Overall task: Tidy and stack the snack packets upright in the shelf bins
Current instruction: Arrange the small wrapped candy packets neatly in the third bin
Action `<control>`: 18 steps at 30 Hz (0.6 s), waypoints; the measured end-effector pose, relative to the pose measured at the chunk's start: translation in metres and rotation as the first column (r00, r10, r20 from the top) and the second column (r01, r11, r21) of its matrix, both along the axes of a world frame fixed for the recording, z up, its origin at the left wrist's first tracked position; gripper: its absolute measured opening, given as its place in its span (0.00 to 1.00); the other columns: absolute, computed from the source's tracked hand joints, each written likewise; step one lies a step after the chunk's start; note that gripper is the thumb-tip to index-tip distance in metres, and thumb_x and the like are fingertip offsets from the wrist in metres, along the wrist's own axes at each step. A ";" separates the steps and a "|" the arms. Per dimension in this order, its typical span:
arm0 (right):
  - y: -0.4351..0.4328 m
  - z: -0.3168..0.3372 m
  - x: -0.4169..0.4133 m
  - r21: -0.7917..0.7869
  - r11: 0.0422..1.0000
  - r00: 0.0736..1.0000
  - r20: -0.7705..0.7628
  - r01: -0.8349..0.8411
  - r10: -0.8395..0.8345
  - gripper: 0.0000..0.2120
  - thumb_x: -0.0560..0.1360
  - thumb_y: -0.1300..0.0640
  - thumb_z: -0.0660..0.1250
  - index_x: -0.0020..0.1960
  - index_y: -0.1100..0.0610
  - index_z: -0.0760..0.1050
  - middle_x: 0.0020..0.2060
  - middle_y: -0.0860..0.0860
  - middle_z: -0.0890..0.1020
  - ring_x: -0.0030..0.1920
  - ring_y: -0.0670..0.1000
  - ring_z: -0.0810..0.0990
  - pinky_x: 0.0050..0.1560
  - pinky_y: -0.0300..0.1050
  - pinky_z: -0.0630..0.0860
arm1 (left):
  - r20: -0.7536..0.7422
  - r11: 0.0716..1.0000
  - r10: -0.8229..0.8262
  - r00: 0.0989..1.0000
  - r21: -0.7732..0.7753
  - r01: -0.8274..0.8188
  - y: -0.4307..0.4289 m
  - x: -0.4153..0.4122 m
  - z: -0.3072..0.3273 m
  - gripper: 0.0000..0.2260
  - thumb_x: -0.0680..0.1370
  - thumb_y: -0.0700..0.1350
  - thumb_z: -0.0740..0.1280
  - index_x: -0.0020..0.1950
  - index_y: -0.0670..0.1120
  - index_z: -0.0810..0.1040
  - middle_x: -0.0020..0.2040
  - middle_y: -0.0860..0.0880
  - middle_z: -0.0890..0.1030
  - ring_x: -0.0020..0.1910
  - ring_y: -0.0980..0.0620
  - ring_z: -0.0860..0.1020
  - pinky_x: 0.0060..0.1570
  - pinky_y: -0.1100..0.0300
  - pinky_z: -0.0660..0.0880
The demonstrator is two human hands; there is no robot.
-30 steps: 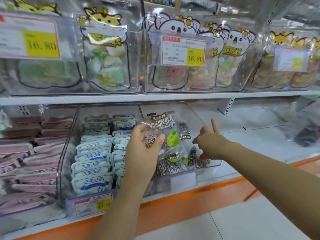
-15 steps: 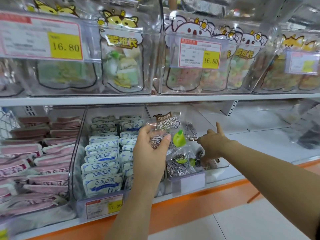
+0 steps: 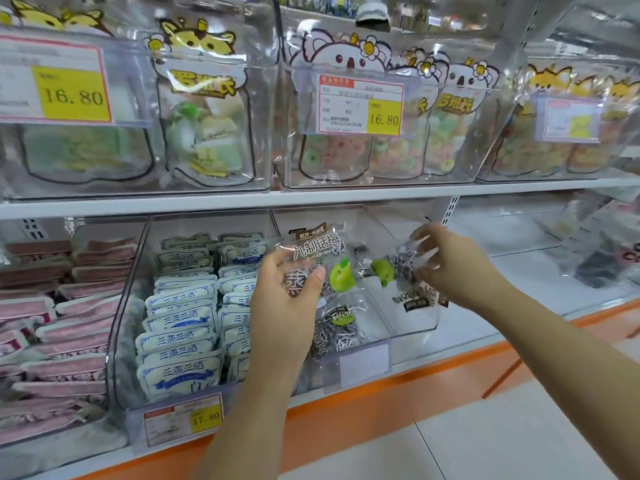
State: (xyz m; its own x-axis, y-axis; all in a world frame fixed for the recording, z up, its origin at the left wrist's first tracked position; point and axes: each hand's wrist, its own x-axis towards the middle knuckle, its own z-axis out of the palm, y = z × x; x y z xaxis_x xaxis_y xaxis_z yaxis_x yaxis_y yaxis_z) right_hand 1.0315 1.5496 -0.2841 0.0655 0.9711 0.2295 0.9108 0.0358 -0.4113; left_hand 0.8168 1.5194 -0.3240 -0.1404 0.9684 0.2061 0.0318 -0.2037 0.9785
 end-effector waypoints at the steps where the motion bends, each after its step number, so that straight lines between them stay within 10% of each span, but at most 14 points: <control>1: -0.008 0.003 0.005 0.075 0.997 0.998 -0.066 0.012 -0.007 0.18 0.70 0.67 0.67 0.57 0.54 0.70 0.47 0.50 0.76 0.39 0.51 0.76 0.32 0.37 0.72 | -0.004 1.000 0.012 1.000 0.004 -0.012 -0.001 0.001 0.001 0.14 0.77 0.43 0.67 0.58 0.55 0.65 0.43 0.69 0.69 0.33 0.82 0.69 0.32 0.82 0.65; 5: -0.044 -0.006 0.015 0.205 0.975 0.927 -0.376 0.087 -0.003 0.19 0.70 0.65 0.70 0.55 0.50 0.68 0.46 0.47 0.77 0.39 0.43 0.77 0.36 0.31 0.72 | -0.060 1.000 0.027 0.998 0.005 -0.027 -0.006 0.008 0.003 0.13 0.80 0.46 0.62 0.59 0.56 0.62 0.47 0.68 0.69 0.31 0.81 0.69 0.31 0.82 0.66; 8: -0.057 -0.022 0.020 0.116 0.986 0.721 -0.692 0.116 -0.004 0.21 0.70 0.65 0.72 0.56 0.50 0.70 0.47 0.47 0.75 0.41 0.52 0.78 0.46 0.48 0.79 | -0.090 0.999 -0.029 0.995 -0.034 0.026 -0.009 0.015 0.000 0.13 0.80 0.49 0.60 0.64 0.57 0.63 0.49 0.67 0.71 0.35 0.78 0.72 0.39 0.77 0.69; 11: -0.062 -0.025 0.022 0.075 0.987 0.637 -0.770 0.142 -0.033 0.21 0.70 0.64 0.72 0.58 0.50 0.70 0.49 0.50 0.75 0.43 0.54 0.78 0.45 0.48 0.79 | -0.055 0.991 -0.084 0.995 -0.104 0.078 -0.014 0.022 -0.004 0.12 0.80 0.50 0.60 0.62 0.60 0.66 0.54 0.64 0.74 0.52 0.63 0.76 0.57 0.59 0.72; 18: -0.061 -0.021 0.016 0.041 0.953 0.251 -0.967 0.301 -0.038 0.18 0.73 0.65 0.69 0.57 0.54 0.67 0.59 0.56 0.74 0.45 0.51 0.79 0.35 0.38 0.76 | 0.144 0.980 -0.079 0.986 -0.170 0.103 -0.010 0.036 -0.010 0.11 0.75 0.50 0.63 0.49 0.69 0.73 0.52 0.58 0.81 0.54 0.50 0.79 0.59 0.42 0.73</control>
